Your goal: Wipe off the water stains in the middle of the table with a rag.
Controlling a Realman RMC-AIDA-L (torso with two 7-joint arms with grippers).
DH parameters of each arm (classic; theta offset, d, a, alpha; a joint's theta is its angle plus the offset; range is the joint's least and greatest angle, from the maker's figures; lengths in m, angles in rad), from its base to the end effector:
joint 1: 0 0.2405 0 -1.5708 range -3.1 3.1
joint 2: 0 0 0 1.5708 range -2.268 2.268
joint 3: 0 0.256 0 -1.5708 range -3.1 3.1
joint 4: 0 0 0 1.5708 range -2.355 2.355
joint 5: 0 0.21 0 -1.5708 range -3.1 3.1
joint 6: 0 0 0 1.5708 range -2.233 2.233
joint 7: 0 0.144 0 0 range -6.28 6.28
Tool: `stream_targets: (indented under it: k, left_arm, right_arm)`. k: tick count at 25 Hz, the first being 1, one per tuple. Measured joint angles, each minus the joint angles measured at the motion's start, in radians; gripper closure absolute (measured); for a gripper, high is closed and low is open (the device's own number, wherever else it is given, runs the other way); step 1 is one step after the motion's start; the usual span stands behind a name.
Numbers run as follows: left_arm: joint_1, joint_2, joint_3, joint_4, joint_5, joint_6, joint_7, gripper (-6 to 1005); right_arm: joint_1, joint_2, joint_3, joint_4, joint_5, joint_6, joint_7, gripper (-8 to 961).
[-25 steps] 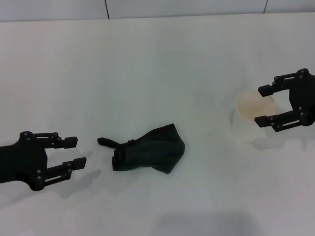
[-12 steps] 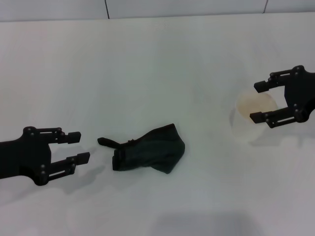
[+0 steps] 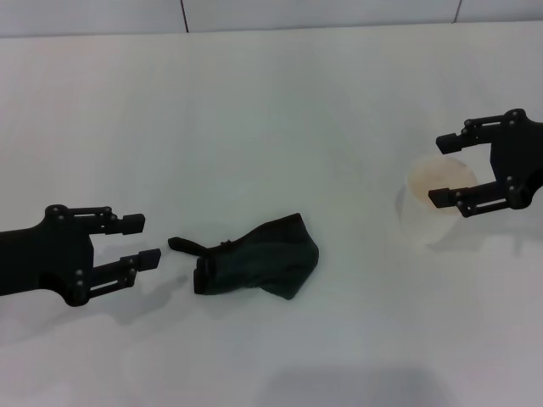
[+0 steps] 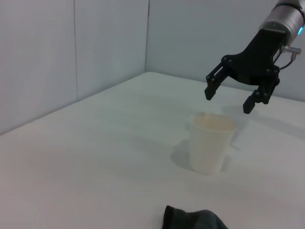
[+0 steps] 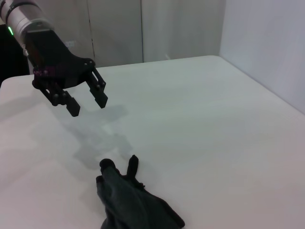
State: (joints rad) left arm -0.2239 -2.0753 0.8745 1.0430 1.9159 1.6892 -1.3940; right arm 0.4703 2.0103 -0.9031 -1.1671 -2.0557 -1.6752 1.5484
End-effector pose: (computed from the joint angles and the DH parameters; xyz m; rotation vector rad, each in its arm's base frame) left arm -0.2881 0.2661 0.0391 -2.7687 -0.4659 -0.5350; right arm 0.2260 0.3378 0.0686 -2.8465 0.2092 0.2711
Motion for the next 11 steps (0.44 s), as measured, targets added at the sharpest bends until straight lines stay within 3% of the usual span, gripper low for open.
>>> stream_targets:
  k: [11]
  left_arm:
    - [-0.012,0.002,0.000,0.002,0.008,0.002,-0.009,498]
  right_arm:
    - [-0.003,-0.002,-0.002,0.000,-0.002,-0.002,0.003,190]
